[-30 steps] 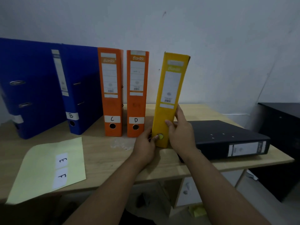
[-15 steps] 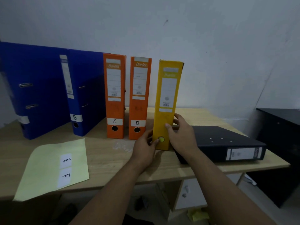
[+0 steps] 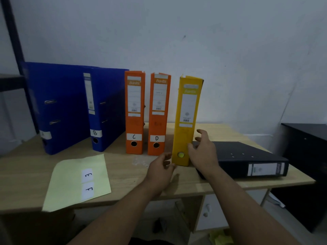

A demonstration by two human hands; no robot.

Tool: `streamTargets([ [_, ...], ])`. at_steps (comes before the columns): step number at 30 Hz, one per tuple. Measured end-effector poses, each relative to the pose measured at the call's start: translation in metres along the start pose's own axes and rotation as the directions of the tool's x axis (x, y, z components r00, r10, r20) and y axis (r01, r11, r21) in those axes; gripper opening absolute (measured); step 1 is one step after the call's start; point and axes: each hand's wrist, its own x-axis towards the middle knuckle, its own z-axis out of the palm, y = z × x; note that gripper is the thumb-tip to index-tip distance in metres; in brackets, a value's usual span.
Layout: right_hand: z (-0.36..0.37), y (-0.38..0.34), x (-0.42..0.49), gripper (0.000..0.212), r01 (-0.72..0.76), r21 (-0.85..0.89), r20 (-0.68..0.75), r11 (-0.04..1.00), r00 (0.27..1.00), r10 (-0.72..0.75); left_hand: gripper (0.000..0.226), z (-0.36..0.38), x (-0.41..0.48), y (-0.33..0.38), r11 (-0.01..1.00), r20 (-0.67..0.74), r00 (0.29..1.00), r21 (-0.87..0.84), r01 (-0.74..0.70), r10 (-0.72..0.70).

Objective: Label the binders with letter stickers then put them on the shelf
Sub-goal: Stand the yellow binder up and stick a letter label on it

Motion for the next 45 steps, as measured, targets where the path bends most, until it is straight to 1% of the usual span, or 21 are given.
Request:
streamTargets([
  [3, 0.002, -0.004, -0.005, 0.065, -0.019, 0.002, -0.021, 1.000, 1.000, 0.019, 0.044, -0.013, -0.007, 0.002, 0.998, 0.006, 1.000, 0.060, -0.012, 0.011],
  [6, 0.005, -0.011, -0.016, 0.055, 0.010, -0.086, -0.161, 0.996, 0.987, -0.024, 0.038, -0.034, -0.014, 0.002, 0.990, -0.017, 0.999, 0.135, -0.041, 0.043],
  [8, 0.011, -0.022, -0.028, 0.041, 0.114, -0.144, -0.254, 0.983, 0.956, -0.148, 0.032, -0.053, -0.017, 0.003, 0.983, -0.055, 0.995, 0.172, -0.068, 0.079],
  [10, 0.023, -0.036, -0.040, 0.029, 0.282, -0.118, -0.235, 0.952, 0.924, -0.302, 0.028, -0.077, -0.017, 0.004, 0.963, -0.105, 0.987, 0.250, -0.096, 0.126],
  [12, 0.040, -0.051, -0.050, 0.025, 0.413, -0.071, -0.115, 0.908, 0.901, -0.419, 0.025, -0.106, -0.016, 0.002, 0.922, -0.138, 0.977, 0.375, -0.102, 0.165],
  [14, 0.058, -0.061, -0.060, 0.023, 0.459, -0.047, 0.047, 0.887, 0.888, -0.457, 0.028, -0.135, -0.016, -0.003, 0.851, -0.163, 0.967, 0.519, -0.085, 0.197],
  [16, 0.083, -0.071, -0.074, 0.015, 0.433, -0.007, 0.213, 0.901, 0.881, -0.422, 0.036, -0.170, -0.022, -0.013, 0.762, -0.186, 0.965, 0.648, -0.022, 0.187],
  [18, 0.108, -0.076, -0.088, 0.009, 0.379, 0.006, 0.353, 0.926, 0.865, -0.356, 0.048, -0.201, -0.029, -0.021, 0.695, -0.194, 0.976, 0.715, 0.073, 0.097],
  [20, 0.130, -0.082, -0.102, 0.022, 0.366, -0.017, 0.462, 0.930, 0.828, -0.317, 0.057, -0.228, -0.037, -0.029, 0.627, -0.182, 0.983, 0.763, 0.157, -0.024],
  [22, 0.143, -0.086, -0.112, 0.046, 0.396, -0.089, 0.570, 0.914, 0.773, -0.279, 0.055, -0.244, -0.043, -0.037, 0.510, -0.165, 0.979, 0.836, 0.202, -0.118],
  [24, 0.151, -0.088, -0.117, 0.063, 0.456, -0.186, 0.640, 0.870, 0.728, -0.245, 0.061, -0.251, -0.045, -0.043, 0.412, -0.180, 0.968, 0.879, 0.238, -0.175],
  [25, 0.153, -0.089, -0.118, 0.066, 0.463, -0.202, 0.651, 0.863, 0.722, -0.235, 0.067, -0.253, -0.046, -0.045, 0.389, -0.193, 0.963, 0.886, 0.253, -0.186],
  [29, 0.141, -0.081, -0.097, 0.061, 0.369, -0.177, 0.632, 0.912, 0.753, -0.182, 0.085, -0.246, -0.046, -0.046, 0.374, -0.222, 0.966, 0.892, 0.256, -0.132],
  [32, 0.125, -0.069, -0.075, 0.063, 0.314, -0.237, 0.614, 0.919, 0.782, -0.108, 0.089, -0.236, -0.044, -0.048, 0.388, -0.220, 0.965, 0.885, 0.258, -0.140],
  [34, 0.116, -0.063, -0.065, 0.067, 0.313, -0.300, 0.586, 0.901, 0.806, -0.084, 0.091, -0.229, -0.044, -0.048, 0.368, -0.222, 0.963, 0.892, 0.264, -0.152],
  [37, 0.113, -0.065, -0.066, 0.062, 0.395, -0.390, 0.505, 0.832, 0.847, -0.165, 0.091, -0.219, -0.042, -0.044, 0.367, -0.230, 0.962, 0.890, 0.269, -0.147],
  [39, 0.119, -0.070, -0.078, 0.051, 0.397, -0.335, 0.462, 0.855, 0.860, -0.218, 0.096, -0.210, -0.041, -0.041, 0.394, -0.243, 0.958, 0.874, 0.284, -0.152],
  [40, 0.123, -0.072, -0.086, 0.048, 0.383, -0.291, 0.467, 0.876, 0.856, -0.219, 0.100, -0.205, -0.040, -0.039, 0.406, -0.253, 0.953, 0.863, 0.301, -0.168],
  [42, 0.130, -0.072, -0.101, 0.055, 0.406, -0.270, 0.544, 0.873, 0.812, -0.210, 0.106, -0.198, -0.037, -0.039, 0.435, -0.295, 0.932, 0.826, 0.359, -0.211],
  [44, 0.133, -0.066, -0.105, 0.055, 0.455, -0.277, 0.586, 0.846, 0.778, -0.226, 0.097, -0.196, -0.034, -0.039, 0.478, -0.341, 0.909, 0.773, 0.417, -0.241],
  [45, 0.132, -0.063, -0.104, 0.051, 0.442, -0.237, 0.593, 0.865, 0.771, -0.232, 0.086, -0.198, -0.032, -0.039, 0.513, -0.353, 0.902, 0.742, 0.432, -0.249],
])
